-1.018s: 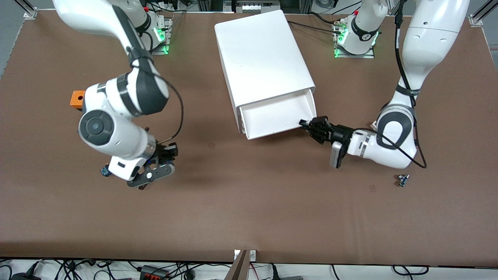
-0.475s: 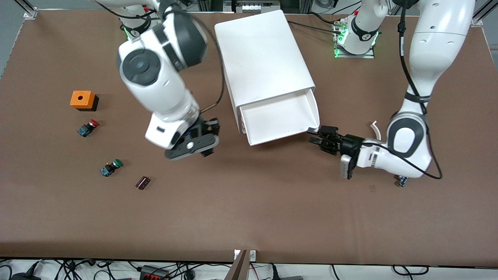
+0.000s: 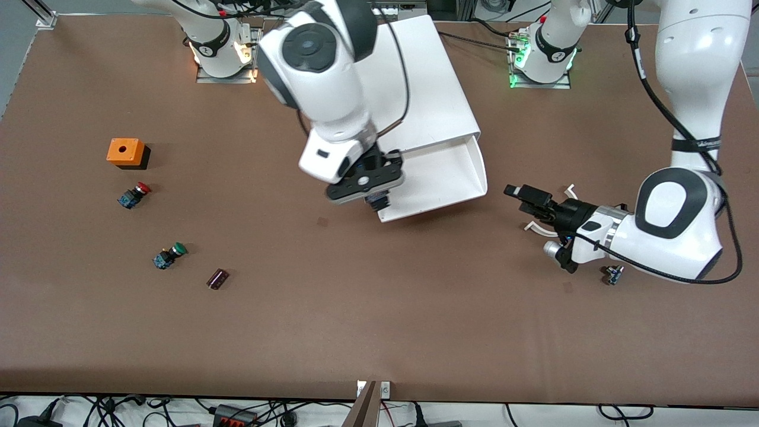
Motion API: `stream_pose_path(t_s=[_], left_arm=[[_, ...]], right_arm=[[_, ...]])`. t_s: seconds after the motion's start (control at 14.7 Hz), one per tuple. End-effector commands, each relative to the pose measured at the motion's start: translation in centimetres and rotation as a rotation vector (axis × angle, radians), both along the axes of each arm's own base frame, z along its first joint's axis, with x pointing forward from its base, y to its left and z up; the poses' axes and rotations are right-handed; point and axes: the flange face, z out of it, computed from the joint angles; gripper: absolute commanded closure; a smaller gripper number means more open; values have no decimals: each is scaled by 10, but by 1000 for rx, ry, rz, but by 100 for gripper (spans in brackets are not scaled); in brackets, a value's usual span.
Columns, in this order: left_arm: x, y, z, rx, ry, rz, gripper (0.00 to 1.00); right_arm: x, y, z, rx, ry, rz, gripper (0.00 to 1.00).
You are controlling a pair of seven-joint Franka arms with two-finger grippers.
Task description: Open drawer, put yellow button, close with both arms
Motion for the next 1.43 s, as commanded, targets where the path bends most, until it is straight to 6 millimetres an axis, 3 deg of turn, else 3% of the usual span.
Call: stream_pose_path(t_s=[0.0,0.34,0.75,0.95,1.02,1.09,1.15,1.36], left_arm=[[-5,9,31,211,5,15,0],[-9,21,44,526,-29,18,0],[7,36,79,657,-177,16,0],[11,47,74,695,-175,33,0],[14,50,68,700,-173,40,0],[17,54,62,699,-179,52,0],[21,60,56,698,-190,69,0],[25,73,51,711,-177,121,0]], right_arm=[[-17,32,-11,29,-13,-37,100],[-34,64,-47,45,-2,-73,100],[-46,80,-84,21,42,-73,100],[-56,82,-91,-22,83,-75,100],[-57,81,-91,-32,90,-73,80],[-56,80,-90,-36,90,-73,21],[-57,81,-90,-37,89,-75,0],[-55,78,-79,-24,86,-94,0]])
